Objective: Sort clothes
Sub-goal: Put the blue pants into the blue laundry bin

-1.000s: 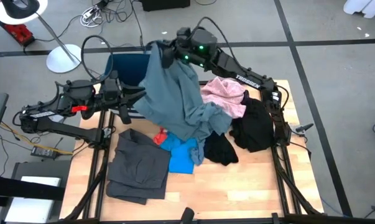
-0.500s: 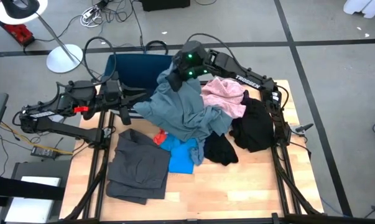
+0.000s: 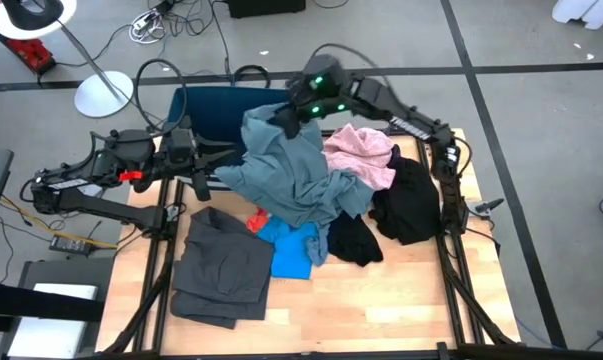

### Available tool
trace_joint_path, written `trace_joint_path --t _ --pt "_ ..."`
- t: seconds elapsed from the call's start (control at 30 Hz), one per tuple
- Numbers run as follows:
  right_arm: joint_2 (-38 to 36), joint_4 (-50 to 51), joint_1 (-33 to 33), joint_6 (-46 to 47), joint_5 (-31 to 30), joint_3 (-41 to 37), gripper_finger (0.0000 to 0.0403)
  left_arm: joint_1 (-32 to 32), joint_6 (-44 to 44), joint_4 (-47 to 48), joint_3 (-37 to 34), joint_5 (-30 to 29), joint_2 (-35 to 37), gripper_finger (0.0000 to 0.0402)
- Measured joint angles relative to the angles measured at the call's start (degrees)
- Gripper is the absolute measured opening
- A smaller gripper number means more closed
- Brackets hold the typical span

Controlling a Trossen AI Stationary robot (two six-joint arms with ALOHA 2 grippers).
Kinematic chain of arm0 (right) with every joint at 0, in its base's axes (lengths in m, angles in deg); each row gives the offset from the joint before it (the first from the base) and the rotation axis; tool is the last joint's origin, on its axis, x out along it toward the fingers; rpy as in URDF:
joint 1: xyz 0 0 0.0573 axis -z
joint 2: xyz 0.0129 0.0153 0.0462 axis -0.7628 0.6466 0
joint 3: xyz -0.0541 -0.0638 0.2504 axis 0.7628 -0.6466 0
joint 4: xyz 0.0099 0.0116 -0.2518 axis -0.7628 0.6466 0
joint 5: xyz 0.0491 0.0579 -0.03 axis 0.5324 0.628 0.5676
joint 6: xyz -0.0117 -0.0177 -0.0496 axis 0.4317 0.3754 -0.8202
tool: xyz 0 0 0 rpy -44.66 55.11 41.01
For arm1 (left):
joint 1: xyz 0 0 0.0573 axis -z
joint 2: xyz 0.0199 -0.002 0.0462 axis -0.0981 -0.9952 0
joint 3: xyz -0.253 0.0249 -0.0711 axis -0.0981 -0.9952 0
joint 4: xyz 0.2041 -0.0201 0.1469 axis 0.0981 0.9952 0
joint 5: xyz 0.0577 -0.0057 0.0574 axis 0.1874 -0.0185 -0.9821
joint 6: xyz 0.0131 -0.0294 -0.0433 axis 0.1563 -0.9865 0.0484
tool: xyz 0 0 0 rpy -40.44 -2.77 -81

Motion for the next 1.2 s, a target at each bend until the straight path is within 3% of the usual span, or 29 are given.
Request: trace_joint_path --t 0.2,0.43,0.6,0.77,1.0,1.2 --pt "-7.06 13.06 1.60 -5.08 -1.45 0.01 0.0268 0.00 0.00 0.03 0.00 0.01 0.00 0.0080" --pt "-13.80 36.52 -2.68 -10.55 -14.53 0.05 0.0253 0.00 0.00 0.06 0.00 0.00 0.00 0.0080" --pt "-17.95 41.96 -6.73 -9.35 -17.18 -6.53 0.0244 0.00 0.00 0.06 -0.02 0.01 0.00 0.0080" --pt "-26.45 34.83 -10.06 -4.48 -17.49 -23.56 0.0235 0.00 0.00 0.06 -0.02 0.01 0.00 0.0080" --pt "-40.50 14.96 -17.26 2.38 -20.83 -53.26 0.0226 0.04 0.00 0.06 -0.02 0.02 0.00 0.0080" --pt "-41.80 -5.58 -20.03 -1.84 -21.44 -70.89 0.0229 0.04 -0.03 0.08 -0.04 0.02 0.00 0.0080"
